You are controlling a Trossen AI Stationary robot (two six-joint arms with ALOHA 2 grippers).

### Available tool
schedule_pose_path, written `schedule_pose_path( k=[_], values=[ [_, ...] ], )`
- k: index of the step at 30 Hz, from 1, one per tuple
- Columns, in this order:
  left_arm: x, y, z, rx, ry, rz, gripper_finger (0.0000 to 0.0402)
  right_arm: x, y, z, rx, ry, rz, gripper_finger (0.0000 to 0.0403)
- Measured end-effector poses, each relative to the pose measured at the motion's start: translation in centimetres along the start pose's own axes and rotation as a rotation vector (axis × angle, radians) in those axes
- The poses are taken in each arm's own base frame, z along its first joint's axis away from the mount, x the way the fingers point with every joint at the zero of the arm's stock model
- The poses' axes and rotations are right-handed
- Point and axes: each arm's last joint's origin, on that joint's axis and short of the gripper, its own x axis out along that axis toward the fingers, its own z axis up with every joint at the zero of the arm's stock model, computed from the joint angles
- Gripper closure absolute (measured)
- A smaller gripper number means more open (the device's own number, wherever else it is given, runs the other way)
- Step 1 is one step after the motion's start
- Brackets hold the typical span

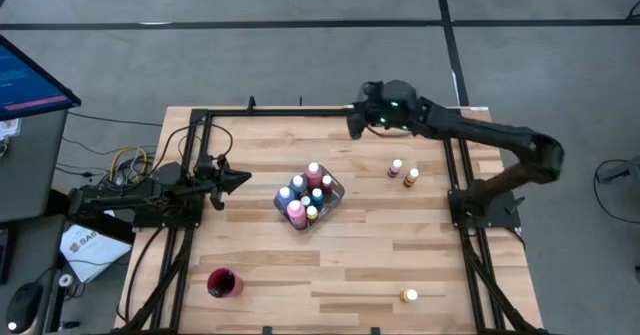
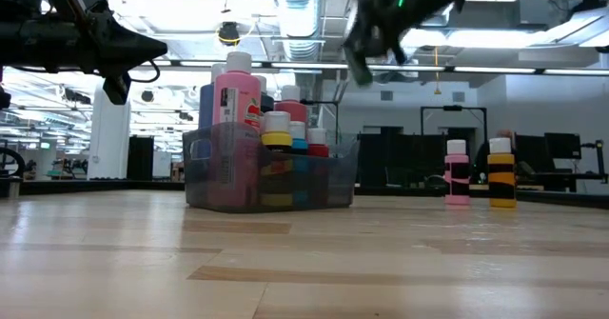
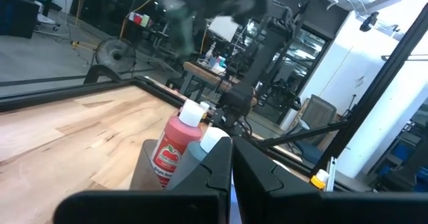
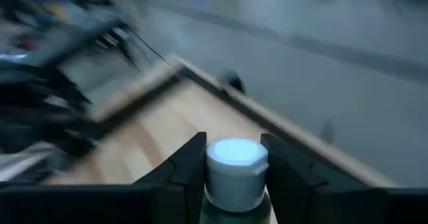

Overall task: Pick & Place Paint Supplies
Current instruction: Put the small green paint bottle into the black bin

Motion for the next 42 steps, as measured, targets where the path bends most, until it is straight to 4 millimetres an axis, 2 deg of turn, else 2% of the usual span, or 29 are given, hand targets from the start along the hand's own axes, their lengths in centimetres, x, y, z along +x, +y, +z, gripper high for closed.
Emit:
schedule_pose_path(
  k=[5, 7, 10, 17, 20, 25, 32, 37, 42],
  values=[
    [0.0, 0.0, 0.0, -0.001, -0.006, 0.001, 0.0398, -4.2, 4.4, 1.3, -0.134, -0.199, 0.208, 0.0290],
    [0.0, 0.0, 0.1, -0.001, -0.007, 0.001, 0.0398, -5.2, 5.4, 0.7, -0.140, -0.262, 0.288, 0.0288],
    [0.0, 0.0, 0.1, -0.001, -0.009, -0.001, 0.0398, -5.7, 5.9, -1.6, -0.137, -0.294, 0.357, 0.0280],
    [0.0, -0.1, 0.1, -0.001, -0.014, -0.003, 0.0398, -5.3, 6.2, -7.7, -0.155, -0.419, 0.468, 0.0287],
    [0.0, -0.1, 0.1, -0.001, -0.014, -0.004, 0.0398, -4.9, 6.3, -9.8, -0.161, -0.438, 0.451, 0.0282],
    [0.0, -0.1, 0.2, -0.002, -0.018, -0.005, 0.0398, -3.7, 7.0, -11.9, -0.268, -0.410, 0.387, 0.0279],
    [0.0, -0.1, 0.2, -0.002, -0.020, -0.007, 0.0398, -1.3, 7.9, -14.8, -0.377, -0.379, 0.384, 0.0284],
    [0.0, -0.1, 0.2, -0.002, -0.020, -0.007, 0.0398, 0.3, 7.6, -16.7, -0.374, -0.372, 0.381, 0.0275],
    [0.0, -0.1, 0.2, -0.002, -0.020, -0.007, 0.0398, 0.1, 6.0, -18.8, -0.311, -0.425, 0.401, 0.0284]
  ],
)
